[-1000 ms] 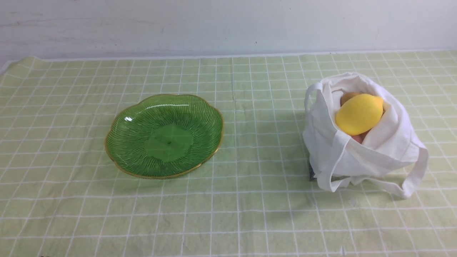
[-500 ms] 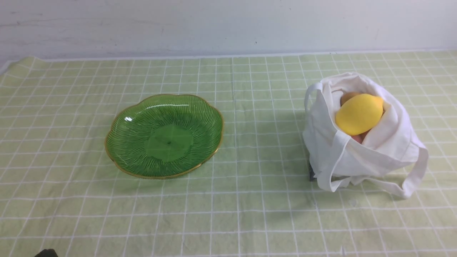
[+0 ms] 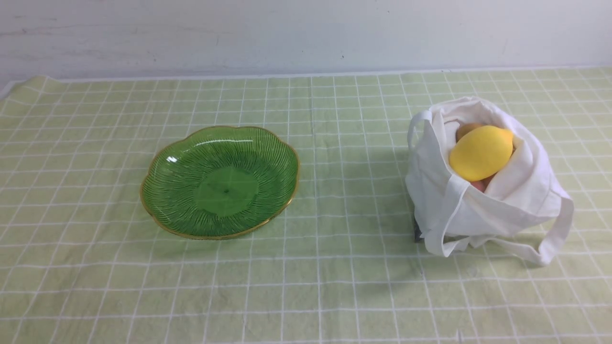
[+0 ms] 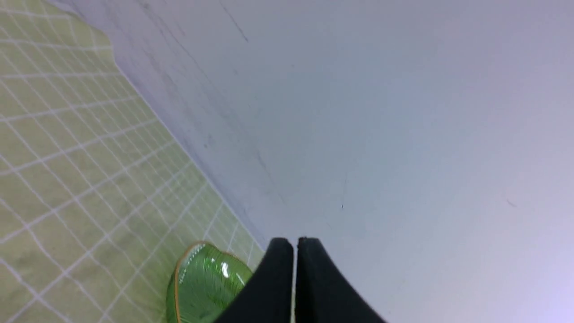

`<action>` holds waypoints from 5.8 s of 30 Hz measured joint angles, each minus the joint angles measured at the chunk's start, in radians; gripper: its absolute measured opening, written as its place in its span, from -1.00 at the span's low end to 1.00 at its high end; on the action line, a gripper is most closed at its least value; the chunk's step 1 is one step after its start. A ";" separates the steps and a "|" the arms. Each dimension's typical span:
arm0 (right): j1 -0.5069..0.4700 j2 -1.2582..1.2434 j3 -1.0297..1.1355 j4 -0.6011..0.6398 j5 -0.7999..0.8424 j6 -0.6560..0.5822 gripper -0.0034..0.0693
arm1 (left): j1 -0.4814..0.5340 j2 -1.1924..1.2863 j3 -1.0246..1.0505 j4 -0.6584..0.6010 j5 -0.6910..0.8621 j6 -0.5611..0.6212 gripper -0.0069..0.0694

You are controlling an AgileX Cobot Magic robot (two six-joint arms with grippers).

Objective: Take the fruit out of the bag on the green coffee tablecloth and place them on the plate.

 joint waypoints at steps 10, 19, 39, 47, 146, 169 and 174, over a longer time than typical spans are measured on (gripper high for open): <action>0.000 0.000 0.009 0.065 -0.136 0.058 -0.95 | 0.000 0.000 -0.154 0.181 0.232 0.183 -0.84; 0.000 0.000 0.009 0.218 -0.364 0.254 -0.95 | 0.000 0.204 -0.361 0.228 0.632 0.336 -0.84; 0.009 0.018 -0.100 0.301 -0.210 0.387 -0.95 | 0.000 0.667 -0.550 0.699 1.191 0.073 -0.84; 0.072 0.444 -0.544 0.298 0.255 0.054 -0.95 | 0.000 0.667 -0.550 0.700 1.191 0.073 -0.84; 0.529 2.006 -1.632 1.052 0.228 -0.583 0.69 | 0.000 0.667 -0.550 0.800 1.239 0.082 -0.84; 0.562 2.287 -1.898 1.058 0.302 -0.564 0.99 | 0.000 0.667 -0.550 0.801 1.248 0.081 -0.84; 0.562 2.265 -1.898 1.011 0.348 -0.564 0.98 | 0.000 0.667 -0.550 0.801 1.258 0.081 -0.84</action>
